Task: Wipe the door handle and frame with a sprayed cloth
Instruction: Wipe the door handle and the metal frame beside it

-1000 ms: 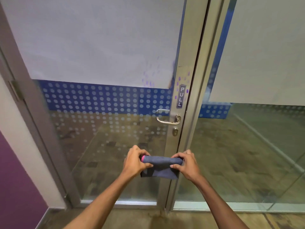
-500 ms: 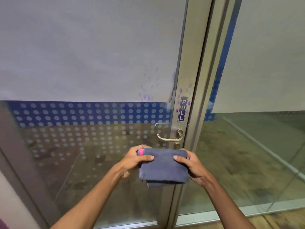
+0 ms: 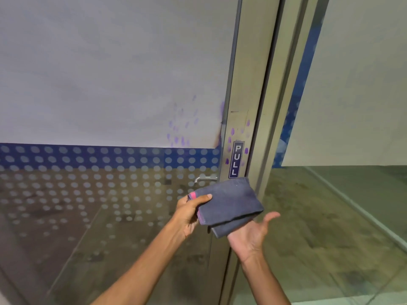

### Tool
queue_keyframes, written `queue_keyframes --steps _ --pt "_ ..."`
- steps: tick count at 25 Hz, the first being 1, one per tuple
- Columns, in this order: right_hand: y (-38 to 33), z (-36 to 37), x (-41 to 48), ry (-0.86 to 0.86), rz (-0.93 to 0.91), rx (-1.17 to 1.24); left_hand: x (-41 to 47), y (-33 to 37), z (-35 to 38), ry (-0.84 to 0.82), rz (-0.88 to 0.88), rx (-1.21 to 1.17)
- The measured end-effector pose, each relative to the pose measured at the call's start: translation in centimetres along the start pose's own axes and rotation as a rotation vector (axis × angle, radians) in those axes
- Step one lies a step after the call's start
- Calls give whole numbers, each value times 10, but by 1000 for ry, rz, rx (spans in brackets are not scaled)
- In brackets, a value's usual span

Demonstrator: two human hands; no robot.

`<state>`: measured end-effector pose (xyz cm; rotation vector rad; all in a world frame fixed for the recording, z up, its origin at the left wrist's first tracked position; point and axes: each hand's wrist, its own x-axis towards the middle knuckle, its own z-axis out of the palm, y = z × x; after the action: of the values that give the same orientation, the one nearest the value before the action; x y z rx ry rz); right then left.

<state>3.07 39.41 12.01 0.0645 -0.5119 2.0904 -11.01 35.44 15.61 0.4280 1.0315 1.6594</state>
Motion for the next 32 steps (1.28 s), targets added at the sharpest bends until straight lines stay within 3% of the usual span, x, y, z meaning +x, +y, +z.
queue_keyframes --steps 4,7,11,14,17,20,26,32 --pt "-10 -15 18 253 71 -161 14 -12 12 40 167 180" --pt "-26 -23 27 342 3 -228 19 -5 -1 117 516 724" --pt "-59 -17 40 399 -263 -595 48 22 -32 471 1099 1562" --pt "-69 -10 54 394 -435 -1114 79 47 -44 513 1236 1857" --pt "-47 -19 58 324 -439 -1770 106 64 -45 545 1323 1920" --pt "-15 -39 57 103 -401 -2278 123 73 -45 538 1426 1912" --pt "-1 -53 51 -52 -382 -2528 141 77 -49 508 1581 1820" --pt "-26 -56 59 -375 -365 -2782 144 77 -49 486 1622 1790"
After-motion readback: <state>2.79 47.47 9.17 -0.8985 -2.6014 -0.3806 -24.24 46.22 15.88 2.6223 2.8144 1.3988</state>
